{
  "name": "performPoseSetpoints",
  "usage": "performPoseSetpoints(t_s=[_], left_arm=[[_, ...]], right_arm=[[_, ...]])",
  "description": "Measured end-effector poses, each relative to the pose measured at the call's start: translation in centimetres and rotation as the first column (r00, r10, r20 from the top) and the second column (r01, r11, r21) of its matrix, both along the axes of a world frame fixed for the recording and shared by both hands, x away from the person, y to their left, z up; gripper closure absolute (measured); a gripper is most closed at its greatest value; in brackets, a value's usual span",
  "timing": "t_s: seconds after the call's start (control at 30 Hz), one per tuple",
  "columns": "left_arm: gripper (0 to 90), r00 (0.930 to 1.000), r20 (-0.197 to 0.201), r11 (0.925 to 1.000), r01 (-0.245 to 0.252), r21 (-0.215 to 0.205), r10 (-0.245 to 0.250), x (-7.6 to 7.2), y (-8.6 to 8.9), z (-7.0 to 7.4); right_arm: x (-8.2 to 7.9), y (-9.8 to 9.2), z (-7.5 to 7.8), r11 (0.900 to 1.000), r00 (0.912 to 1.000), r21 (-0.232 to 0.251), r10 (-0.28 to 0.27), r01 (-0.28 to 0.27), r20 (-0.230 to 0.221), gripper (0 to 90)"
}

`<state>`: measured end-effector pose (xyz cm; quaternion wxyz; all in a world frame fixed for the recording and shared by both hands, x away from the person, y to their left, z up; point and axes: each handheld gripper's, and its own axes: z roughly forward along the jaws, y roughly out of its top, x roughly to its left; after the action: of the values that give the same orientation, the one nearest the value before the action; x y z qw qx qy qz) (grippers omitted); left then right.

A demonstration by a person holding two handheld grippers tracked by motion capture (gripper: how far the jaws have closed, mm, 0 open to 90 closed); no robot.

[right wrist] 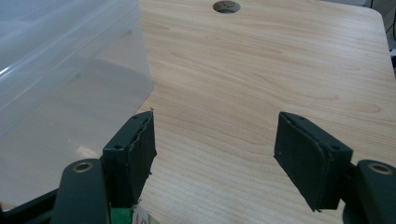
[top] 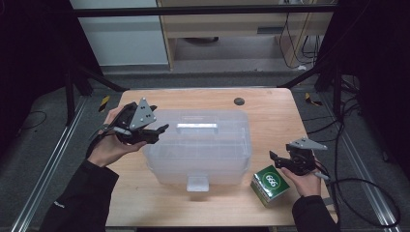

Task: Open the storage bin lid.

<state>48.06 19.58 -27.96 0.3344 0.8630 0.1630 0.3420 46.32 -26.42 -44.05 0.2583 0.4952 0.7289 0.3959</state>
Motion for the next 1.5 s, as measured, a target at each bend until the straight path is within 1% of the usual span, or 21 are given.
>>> performPoseSetpoints(t_s=[0.13, 0.2, 0.33, 0.53, 0.73, 0.9, 0.93, 0.97, 1.0, 1.03, 1.07, 1.1, 1.13, 1.17, 1.2, 1.3, 1.37, 1.4, 1.43, 1.47, 1.5], left_arm=[[34.2, 0.9998, -0.006, 0.9994, 0.019, 0.028, -0.019, -0.2, -0.6, 0.0], [33.8, 0.9996, -0.001, 0.9981, 0.029, 0.054, -0.029, -0.4, -0.9, -0.1], [34.1, 0.9984, 0.01, 0.9959, 0.054, 0.073, -0.055, -0.5, -1.2, -0.2], [34.4, 0.996, 0.01, 0.9869, 0.086, 0.136, -0.089, -0.6, -2.1, -0.6], [35.5, 0.9945, 0.011, 0.9828, 0.101, 0.155, -0.104, -0.5, -2.5, -0.8], [36.5, 0.9936, 0.014, 0.9741, 0.107, 0.199, -0.112, -0.3, -3.0, -0.9], [37.0, 0.9926, 0.018, 0.9695, 0.113, 0.217, -0.12, -0.3, -3.4, -1.0], [37.2, 0.99, -0.002, 0.9661, 0.138, 0.218, -0.141, -0.2, -3.6, -1.1], [37.4, 0.99, -0.002, 0.9661, 0.138, 0.218, -0.141, -0.2, -3.6, -1.1], [37.8, 0.9896, 0.007, 0.9609, 0.138, 0.24, -0.144, -0.2, -4.1, -1.2], [37.8, 0.9896, 0.007, 0.9609, 0.138, 0.24, -0.144, -0.2, -4.1, -1.2], [37.9, 0.9908, 0.028, 0.9577, 0.121, 0.261, -0.132, -0.2, -4.2, -1.1], [37.9, 0.9902, 0.031, 0.9555, 0.123, 0.268, -0.136, -0.2, -4.4, -1.1], [38.9, 0.9891, 0.037, 0.9493, 0.126, 0.288, -0.142, -0.1, -4.8, -1.2], [39.2, 0.9891, 0.037, 0.9493, 0.126, 0.288, -0.142, -0.1, -4.8, -1.2], [40.1, 0.9878, 0.044, 0.9392, 0.128, 0.319, -0.149, 0.1, -5.5, -1.3], [40.4, 0.987, 0.046, 0.9356, 0.131, 0.328, -0.154, 0.2, -5.7, -1.3], [41.4, 0.9864, 0.046, 0.9313, 0.134, 0.339, -0.158, 0.3, -5.8, -1.3], [43.1, 0.9866, 0.047, 0.9344, 0.133, 0.331, -0.157, 0.3, -5.9, -1.4], [43.8, 0.9863, 0.05, 0.9282, 0.131, 0.349, -0.157, 0.4, -6.0, -1.4], [43.8, 0.9861, 0.049, 0.9296, 0.132, 0.344, -0.159, 0.4, -6.1, -1.5]], right_arm=[[0.0, 0.0, -0.1, 1.0, 1.0, 0.003, -0.007, 0.007, -0.006, 30.3], [0.1, 0.1, -0.2, 1.0, 0.9999, -0.002, -0.006, 0.006, -0.014, 30.5], [0.0, 0.0, -0.1, 1.0, 0.9999, -0.003, -0.005, 0.005, -0.01, 31.1], [0.1, 0.0, -0.1, 1.0, 0.9998, -0.005, -0.007, 0.007, -0.018, 32.2], [0.0, 0.0, -0.1, 1.0, 0.9998, -0.006, -0.005, 0.005, -0.021, 33.0], [0.1, -0.1, 0.0, 1.0, 0.9997, -0.006, -0.003, 0.003, -0.024, 33.8], [0.1, 0.0, -0.1, 1.0, 0.9996, -0.005, -0.003, 0.003, -0.029, 34.2], [0.1, 0.0, -0.1, 1.0, 0.9995, -0.008, -0.001, 0.001, -0.031, 34.4], [0.1, 0.0, -0.1, 1.0, 0.9995, -0.011, 0.0, -0.001, -0.032, 34.6], [0.1, 0.0, -0.1, 1.0, 0.9995, -0.012, 0.002, -0.002, -0.033, 35.0], [0.1, 0.0, -0.1, 1.0, 0.9994, -0.011, 0.004, -0.004, -0.033, 35.3], [0.1, 0.0, -0.1, 1.0, 0.9994, -0.01, 0.004, -0.004, -0.034, 35.5], [0.1, 0.0, -0.1, 1.0, 0.9994, -0.01, 0.004, -0.004, -0.034, 35.5], [0.0, 0.0, -0.1, 1.0, 0.9993, -0.006, 0.003, -0.003, -0.037, 36.3], [0.0, 0.0, -0.1, 1.0, 0.9993, -0.006, 0.003, -0.003, -0.037, 36.3], [0.0, -0.1, 0.0, 1.0, 0.9991, -0.005, 0.005, -0.005, -0.042, 37.0], [0.0, -0.1, 0.0, 1.0, 0.9991, -0.004, 0.006, -0.006, -0.043, 37.1], [0.0, 0.0, 0.0, 1.0, 0.9989, 0.001, 0.004, -0.004, -0.047, 37.5], [0.0, -0.1, 0.0, 1.0, 0.9991, -0.004, 0.006, -0.006, -0.041, 38.0], [0.0, -0.1, 0.0, 1.0, 0.9991, -0.003, 0.007, -0.007, -0.042, 38.4], [0.0, -0.1, 0.0, 1.0, 0.9991, -0.003, 0.007, -0.007, -0.042, 38.4]])
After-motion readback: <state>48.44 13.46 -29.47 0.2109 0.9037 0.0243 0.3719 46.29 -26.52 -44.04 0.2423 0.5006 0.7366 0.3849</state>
